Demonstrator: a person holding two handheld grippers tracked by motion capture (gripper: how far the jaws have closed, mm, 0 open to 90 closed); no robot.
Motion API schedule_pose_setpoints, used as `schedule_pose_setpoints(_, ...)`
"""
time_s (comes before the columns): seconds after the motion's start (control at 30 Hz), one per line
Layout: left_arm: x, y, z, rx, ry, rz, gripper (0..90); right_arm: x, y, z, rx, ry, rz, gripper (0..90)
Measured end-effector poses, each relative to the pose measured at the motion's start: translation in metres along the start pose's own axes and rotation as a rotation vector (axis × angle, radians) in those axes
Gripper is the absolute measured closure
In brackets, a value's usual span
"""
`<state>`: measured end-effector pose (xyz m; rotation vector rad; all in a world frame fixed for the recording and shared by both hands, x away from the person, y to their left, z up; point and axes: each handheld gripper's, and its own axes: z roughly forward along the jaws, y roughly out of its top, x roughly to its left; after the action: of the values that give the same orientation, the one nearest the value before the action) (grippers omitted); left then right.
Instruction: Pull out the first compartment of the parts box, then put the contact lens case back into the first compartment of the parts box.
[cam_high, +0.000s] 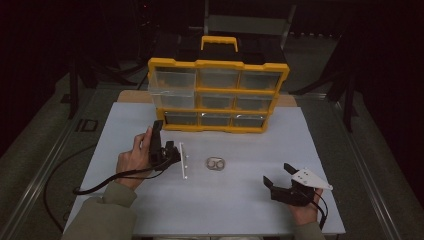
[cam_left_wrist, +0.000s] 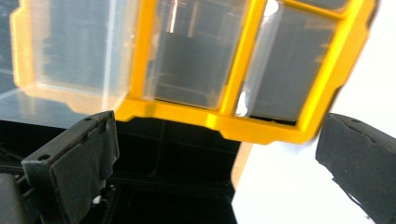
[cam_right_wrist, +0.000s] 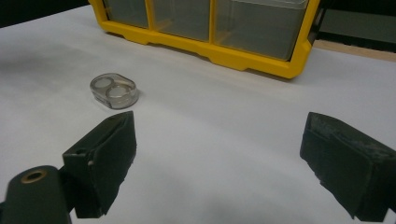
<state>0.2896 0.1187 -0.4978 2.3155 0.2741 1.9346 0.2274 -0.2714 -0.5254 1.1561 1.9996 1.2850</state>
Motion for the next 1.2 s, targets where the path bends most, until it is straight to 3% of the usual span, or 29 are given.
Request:
schedule_pose_setpoints(0.33, -0.007, -0.006, -0.004, 0.009, -0.119, -0.111, 0.3, 0.000, 0.000, 0.000, 0.001, -0.002, -0.002, 10.7)
schedule_pose_setpoints(0.53, -0.011, -0.010, -0.006, 0.001, -0.222, -0.236, 0.3, 0.000, 0.000, 0.001, 0.001, -0.002, -0.003, 10.7)
schedule_pose_setpoints(0.87, -0.011, -0.025, -0.008, -0.015, -0.447, -0.549, 0.3, 0.000, 0.000, 0.000, -0.001, -0.002, -0.004, 10.7)
schedule_pose_setpoints(1.03, -0.006, -0.038, -0.009, -0.037, -0.557, -0.729, 0.3, 0.000, 0.000, 0.000, -0.001, -0.001, -0.004, 10.7)
schedule_pose_setpoints(1.2, -0.006, -0.053, -0.009, -0.081, -0.642, -0.854, 0.3, 0.000, 0.000, 0.000, -0.003, 0.000, -0.005, 10.6)
